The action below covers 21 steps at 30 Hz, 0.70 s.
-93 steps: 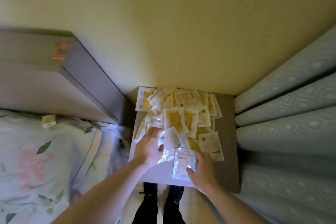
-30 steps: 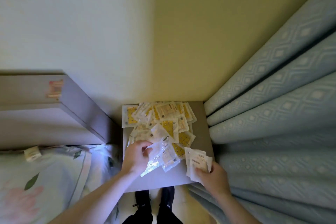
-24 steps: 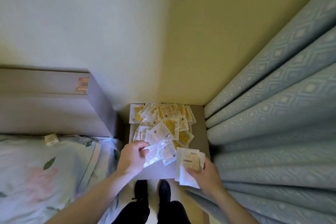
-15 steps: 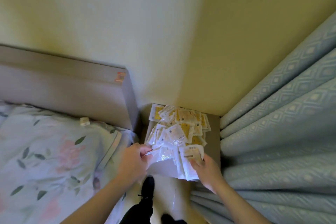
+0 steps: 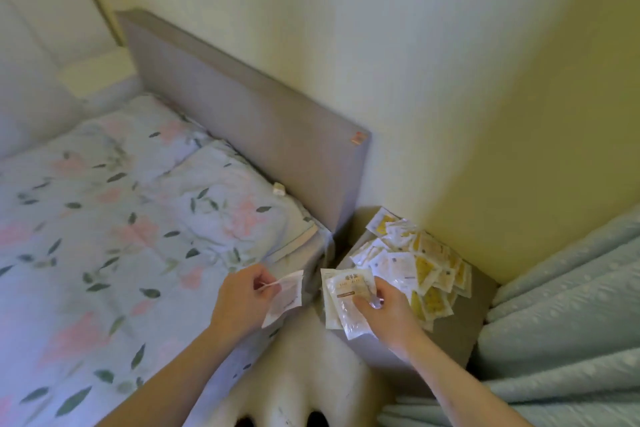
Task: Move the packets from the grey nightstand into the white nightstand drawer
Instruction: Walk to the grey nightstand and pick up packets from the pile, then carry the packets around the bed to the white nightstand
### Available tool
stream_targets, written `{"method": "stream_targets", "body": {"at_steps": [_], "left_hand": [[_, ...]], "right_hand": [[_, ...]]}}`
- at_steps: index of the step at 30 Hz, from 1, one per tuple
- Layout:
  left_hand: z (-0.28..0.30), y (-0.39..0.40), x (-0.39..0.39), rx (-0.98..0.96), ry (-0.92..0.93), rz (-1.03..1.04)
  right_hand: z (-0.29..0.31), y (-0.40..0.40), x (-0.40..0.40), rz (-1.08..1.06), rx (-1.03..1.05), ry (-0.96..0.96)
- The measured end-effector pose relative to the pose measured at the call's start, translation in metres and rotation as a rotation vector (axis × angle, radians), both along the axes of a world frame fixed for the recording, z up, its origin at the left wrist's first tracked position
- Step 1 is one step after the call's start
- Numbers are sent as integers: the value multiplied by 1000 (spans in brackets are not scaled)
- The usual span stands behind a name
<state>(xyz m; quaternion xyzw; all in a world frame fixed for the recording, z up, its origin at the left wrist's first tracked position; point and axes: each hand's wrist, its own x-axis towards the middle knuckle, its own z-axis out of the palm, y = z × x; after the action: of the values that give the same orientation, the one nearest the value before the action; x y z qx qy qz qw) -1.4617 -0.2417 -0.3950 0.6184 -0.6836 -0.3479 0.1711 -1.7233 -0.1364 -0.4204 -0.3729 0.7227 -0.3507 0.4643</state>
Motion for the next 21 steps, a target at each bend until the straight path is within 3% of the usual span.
{"method": "stream_targets", "body": {"at_steps": [11, 21], "left_hand": [[42, 114, 255, -50, 76, 496], [69, 270, 529, -117, 4, 816]], "right_hand": [[47, -35, 248, 468, -118, 14], [72, 32, 552, 831, -218, 5]]}}
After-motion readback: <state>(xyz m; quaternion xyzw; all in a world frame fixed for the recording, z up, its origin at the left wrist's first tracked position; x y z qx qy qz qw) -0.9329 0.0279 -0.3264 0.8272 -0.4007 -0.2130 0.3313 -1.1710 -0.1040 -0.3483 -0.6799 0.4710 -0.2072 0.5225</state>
